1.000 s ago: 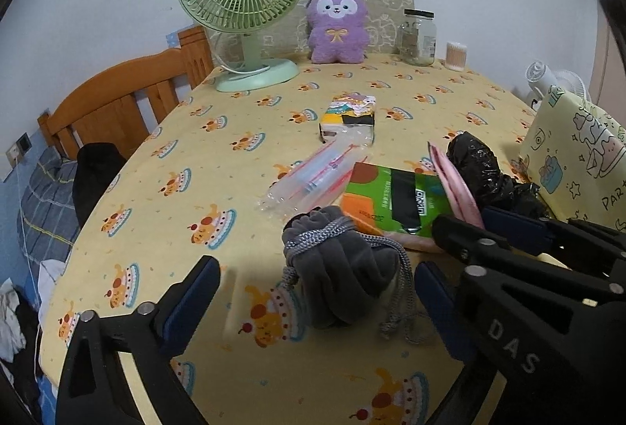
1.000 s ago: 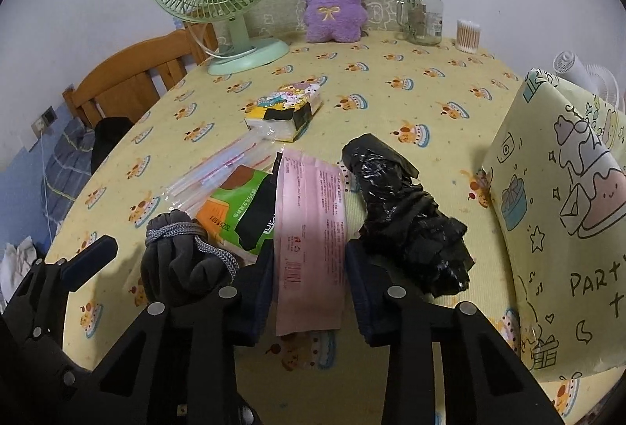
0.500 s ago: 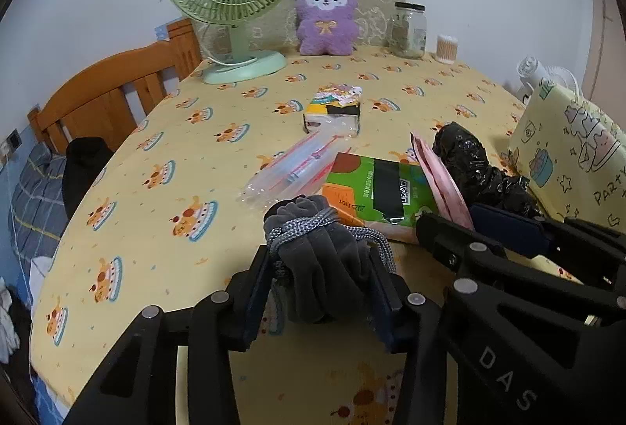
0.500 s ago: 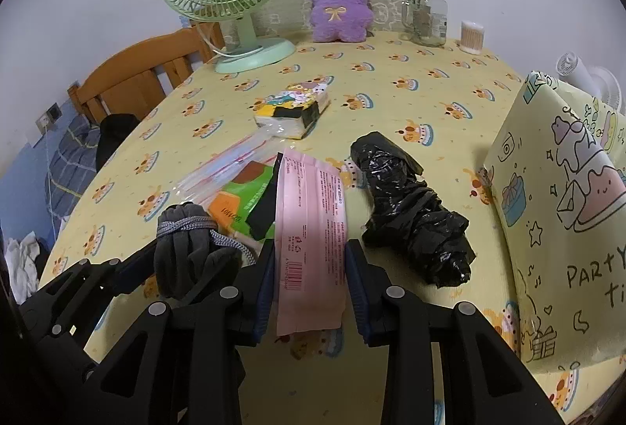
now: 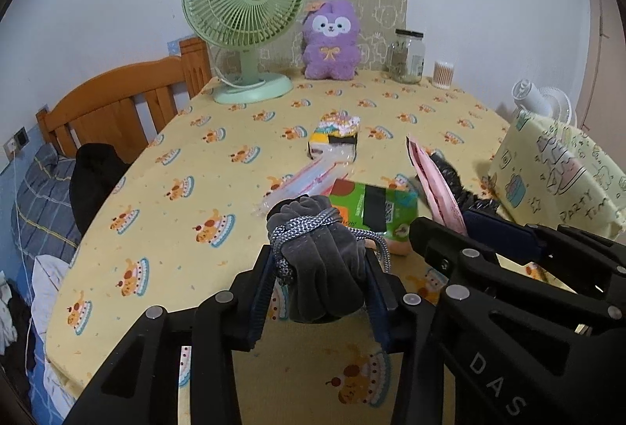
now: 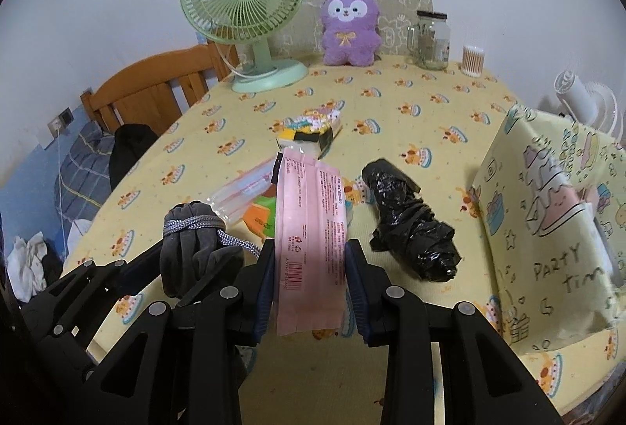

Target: Organize soft objects

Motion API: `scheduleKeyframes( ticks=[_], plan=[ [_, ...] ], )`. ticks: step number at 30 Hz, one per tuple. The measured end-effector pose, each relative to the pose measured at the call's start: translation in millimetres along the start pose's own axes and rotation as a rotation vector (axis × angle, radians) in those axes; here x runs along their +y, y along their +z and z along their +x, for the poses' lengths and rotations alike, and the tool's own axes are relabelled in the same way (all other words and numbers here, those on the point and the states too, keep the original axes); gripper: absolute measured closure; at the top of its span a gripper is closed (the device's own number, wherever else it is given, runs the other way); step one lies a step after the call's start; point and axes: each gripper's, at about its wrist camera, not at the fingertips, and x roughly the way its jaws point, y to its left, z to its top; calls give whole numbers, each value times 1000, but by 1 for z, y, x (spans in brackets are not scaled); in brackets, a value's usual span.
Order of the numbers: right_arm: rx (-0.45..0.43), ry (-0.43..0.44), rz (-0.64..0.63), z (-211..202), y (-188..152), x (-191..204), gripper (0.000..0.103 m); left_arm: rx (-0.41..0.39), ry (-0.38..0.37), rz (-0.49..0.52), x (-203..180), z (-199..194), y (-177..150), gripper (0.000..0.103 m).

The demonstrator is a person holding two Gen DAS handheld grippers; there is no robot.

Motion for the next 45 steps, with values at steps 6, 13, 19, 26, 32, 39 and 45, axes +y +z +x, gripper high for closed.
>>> scheduleKeyframes(
  ticks=[6,13,19,26,32,39,45],
  plan=[
    [-39,-5,-11,-19,7,0,66,-33,-10,7,-4,-15,10,59],
    [-94,-16,-23,-41,17,-1,66,-82,-14,12,-9,-34,22,59],
    [-132,-30,-35,-58,26,-1,66,-113,-17,15,-12,-45,32,59],
    [-154,-35,-48,-71,35,-5,66,-137,-20,18,-17,-55,41,59],
    [-179,-40,-47,-81,40,-11,66,-160,-19,25,-24,-61,47,59],
    [-199,-50,-37,-91,45,-23,66,-177,-28,33,-38,-65,54,60],
    [-210,-61,-29,-98,47,-36,66,-186,-37,44,-54,-66,59,59]
  ],
)
